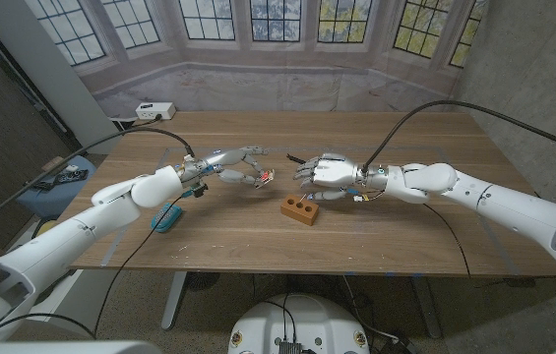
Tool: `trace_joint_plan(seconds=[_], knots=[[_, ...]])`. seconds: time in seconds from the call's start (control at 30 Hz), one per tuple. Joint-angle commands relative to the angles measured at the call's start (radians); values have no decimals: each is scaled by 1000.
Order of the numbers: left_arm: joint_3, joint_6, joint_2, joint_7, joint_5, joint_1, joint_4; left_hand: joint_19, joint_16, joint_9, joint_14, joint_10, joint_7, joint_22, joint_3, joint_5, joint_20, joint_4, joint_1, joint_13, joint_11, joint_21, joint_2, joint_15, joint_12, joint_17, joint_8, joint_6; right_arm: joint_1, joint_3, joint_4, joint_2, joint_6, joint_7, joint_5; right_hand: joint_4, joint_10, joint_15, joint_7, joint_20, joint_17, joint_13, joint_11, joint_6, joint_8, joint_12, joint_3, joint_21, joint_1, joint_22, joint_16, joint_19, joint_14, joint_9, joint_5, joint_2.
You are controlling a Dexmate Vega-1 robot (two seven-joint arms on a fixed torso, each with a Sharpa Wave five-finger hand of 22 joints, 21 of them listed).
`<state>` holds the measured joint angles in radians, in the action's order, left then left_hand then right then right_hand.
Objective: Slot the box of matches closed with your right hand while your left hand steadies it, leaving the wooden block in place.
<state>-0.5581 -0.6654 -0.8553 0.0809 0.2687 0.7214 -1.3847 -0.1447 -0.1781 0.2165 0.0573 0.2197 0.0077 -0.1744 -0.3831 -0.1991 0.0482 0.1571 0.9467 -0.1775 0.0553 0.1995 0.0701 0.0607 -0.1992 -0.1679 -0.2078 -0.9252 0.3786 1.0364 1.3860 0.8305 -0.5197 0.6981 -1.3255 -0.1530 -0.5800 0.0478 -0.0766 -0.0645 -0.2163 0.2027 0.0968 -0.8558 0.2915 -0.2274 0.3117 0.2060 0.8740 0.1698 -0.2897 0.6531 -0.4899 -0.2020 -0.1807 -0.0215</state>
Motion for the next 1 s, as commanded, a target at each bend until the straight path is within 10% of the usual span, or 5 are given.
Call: trace_joint_plan(seconds=[0.03, 1.0], knots=[[7, 4, -7, 1, 3, 6, -16, -10, -1, 1, 8, 5, -4, -4, 1, 3, 0, 1, 4, -1, -5, 2, 14, -2, 2, -1, -6, -9, -6, 17, -13, -3, 3, 12, -3, 1, -12, 147, -1, -51, -4, 1, -1, -6, -6, 5, -4, 0, 11, 4, -7, 7, -8, -3, -7, -2], [11, 5, -9, -4, 8, 12, -20, -11, 0, 2, 11, 9, -3, -4, 2, 3, -2, 1, 4, -1, -8, 2, 15, -6, 2, -1, -6, -10, -4, 25, -8, -2, 10, 13, 3, -3, -16, 148, -3, -52, -4, 2, 2, -17, -8, 9, -11, -1, 21, 4, -7, 9, -10, -4, -9, -4]])
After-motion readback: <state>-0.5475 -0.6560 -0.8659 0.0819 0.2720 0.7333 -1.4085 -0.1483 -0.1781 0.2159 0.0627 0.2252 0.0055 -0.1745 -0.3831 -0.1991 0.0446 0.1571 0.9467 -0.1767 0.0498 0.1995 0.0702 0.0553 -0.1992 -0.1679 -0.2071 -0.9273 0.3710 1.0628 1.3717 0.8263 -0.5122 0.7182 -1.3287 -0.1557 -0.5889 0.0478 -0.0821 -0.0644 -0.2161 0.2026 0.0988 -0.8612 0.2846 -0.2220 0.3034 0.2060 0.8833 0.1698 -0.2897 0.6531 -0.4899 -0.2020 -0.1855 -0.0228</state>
